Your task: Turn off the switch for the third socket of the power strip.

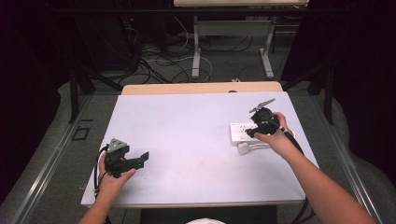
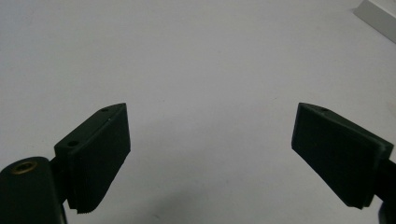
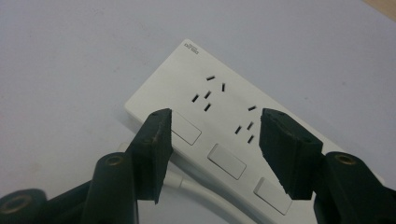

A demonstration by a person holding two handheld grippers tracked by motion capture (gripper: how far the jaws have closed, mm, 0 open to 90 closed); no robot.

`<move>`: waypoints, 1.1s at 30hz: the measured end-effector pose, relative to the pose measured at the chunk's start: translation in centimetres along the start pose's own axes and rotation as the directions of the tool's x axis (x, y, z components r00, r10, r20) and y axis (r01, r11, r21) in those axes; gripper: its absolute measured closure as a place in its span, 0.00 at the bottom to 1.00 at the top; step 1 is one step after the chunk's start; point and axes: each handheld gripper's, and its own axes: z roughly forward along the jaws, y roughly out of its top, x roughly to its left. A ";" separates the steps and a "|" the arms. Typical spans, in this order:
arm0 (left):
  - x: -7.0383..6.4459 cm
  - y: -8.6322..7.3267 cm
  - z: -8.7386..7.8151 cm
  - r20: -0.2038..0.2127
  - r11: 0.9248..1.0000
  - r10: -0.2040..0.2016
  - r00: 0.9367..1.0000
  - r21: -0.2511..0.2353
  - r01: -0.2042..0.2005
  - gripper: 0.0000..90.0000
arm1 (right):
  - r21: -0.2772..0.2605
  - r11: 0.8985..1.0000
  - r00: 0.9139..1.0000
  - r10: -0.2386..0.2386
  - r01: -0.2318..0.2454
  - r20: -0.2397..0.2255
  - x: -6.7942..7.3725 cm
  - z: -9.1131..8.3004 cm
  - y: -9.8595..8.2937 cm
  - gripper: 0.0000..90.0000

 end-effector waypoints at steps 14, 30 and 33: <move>0.0 0.0 0.0 0.000 1.000 0.002 1.000 0.000 -0.002 0.13 | 0.017 1.000 1.000 -0.024 0.024 -0.008 0.5 1.1 1.5 0.51; 0.1 -0.1 0.1 -0.003 1.000 0.004 1.000 0.004 -0.004 0.14 | 0.052 0.995 0.997 -0.079 0.080 -0.018 1.3 2.6 2.0 0.74; 0.1 0.0 0.1 0.000 1.000 0.007 1.000 0.014 -0.007 0.14 | 0.047 0.996 0.997 -0.077 0.078 -0.024 1.6 3.0 2.0 0.77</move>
